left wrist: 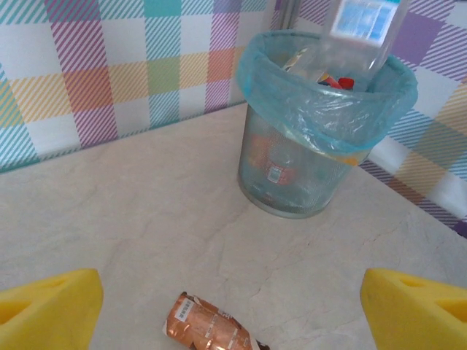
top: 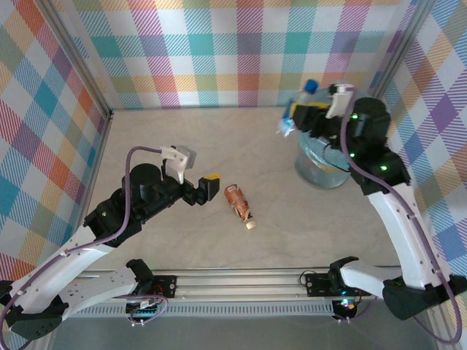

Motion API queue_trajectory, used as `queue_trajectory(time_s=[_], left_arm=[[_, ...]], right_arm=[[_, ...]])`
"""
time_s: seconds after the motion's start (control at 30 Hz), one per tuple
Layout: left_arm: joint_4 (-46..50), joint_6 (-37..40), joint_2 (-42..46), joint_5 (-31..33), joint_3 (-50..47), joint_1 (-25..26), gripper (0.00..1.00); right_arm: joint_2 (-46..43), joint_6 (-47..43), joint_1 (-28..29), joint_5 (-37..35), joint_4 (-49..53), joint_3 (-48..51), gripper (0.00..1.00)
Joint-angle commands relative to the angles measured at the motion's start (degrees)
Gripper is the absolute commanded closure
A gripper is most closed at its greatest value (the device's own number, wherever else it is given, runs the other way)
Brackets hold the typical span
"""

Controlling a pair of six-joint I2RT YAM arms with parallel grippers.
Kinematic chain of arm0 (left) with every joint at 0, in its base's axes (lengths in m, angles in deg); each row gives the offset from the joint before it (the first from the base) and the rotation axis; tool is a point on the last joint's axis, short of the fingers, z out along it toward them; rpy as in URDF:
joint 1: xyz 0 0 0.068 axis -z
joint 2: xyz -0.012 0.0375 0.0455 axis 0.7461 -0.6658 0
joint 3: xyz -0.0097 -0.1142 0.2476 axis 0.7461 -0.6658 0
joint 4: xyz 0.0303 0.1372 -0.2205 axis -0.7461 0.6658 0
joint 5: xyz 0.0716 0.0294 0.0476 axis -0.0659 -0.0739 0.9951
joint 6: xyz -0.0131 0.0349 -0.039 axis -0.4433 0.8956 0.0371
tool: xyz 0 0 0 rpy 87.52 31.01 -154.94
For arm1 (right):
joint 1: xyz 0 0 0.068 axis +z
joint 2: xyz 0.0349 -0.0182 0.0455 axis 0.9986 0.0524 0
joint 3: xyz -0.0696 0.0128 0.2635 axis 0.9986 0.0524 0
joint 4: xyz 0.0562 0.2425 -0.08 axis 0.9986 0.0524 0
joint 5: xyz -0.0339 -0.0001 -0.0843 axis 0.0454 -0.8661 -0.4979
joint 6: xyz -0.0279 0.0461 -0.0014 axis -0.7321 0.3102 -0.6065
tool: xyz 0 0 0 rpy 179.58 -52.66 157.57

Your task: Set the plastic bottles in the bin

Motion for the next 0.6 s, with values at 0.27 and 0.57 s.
queue_trajectory(time_s=[0.27, 0.57], left_arm=[[-2.05, -1.48, -2.07, 1.95, -1.27, 0.67, 0.09], [-1.08, -1.91, -3.8, 2.21, -0.63, 0.68, 0.09]], right_arm=[[2.74, -10.1, -10.17, -18.06, 1.2, 2.46, 0.5], [4.11, -7.56, -15.72, -16.13, 1.41, 6.52, 0.3]])
